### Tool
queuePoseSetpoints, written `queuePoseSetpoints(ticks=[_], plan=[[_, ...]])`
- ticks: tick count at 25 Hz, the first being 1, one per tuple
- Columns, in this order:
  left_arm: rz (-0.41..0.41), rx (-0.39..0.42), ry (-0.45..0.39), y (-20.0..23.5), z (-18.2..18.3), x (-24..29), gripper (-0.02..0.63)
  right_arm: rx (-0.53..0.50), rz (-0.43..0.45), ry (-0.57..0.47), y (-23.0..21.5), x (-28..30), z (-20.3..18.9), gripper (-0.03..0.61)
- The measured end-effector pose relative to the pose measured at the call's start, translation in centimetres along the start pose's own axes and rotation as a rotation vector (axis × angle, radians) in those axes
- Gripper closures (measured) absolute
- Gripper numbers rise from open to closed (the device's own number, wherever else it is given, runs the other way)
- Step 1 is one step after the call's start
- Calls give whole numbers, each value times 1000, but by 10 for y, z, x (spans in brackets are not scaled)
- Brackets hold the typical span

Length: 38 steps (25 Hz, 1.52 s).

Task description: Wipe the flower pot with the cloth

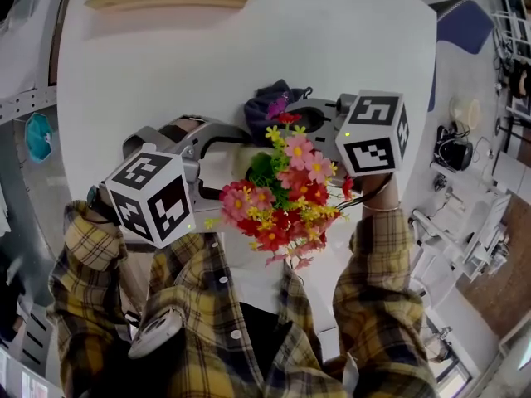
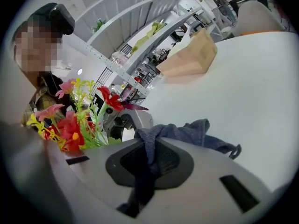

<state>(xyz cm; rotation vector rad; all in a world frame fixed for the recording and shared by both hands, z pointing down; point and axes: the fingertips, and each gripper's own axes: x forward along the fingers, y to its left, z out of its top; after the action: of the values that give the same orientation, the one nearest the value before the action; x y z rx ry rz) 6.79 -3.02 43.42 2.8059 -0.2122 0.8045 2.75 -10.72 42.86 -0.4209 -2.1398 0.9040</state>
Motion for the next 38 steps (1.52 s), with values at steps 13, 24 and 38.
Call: queuePoseSetpoints(ticks=[13, 24, 38], plan=[[346, -282, -296, 2, 17, -75, 212, -44, -260, -287, 1, -46, 12, 568], [571, -315, -467, 0, 112, -146, 492, -216, -630, -666, 74, -165, 55, 568], [738, -227, -603, -22, 226, -189, 603, -413, -736, -921, 221, -224, 83, 568]])
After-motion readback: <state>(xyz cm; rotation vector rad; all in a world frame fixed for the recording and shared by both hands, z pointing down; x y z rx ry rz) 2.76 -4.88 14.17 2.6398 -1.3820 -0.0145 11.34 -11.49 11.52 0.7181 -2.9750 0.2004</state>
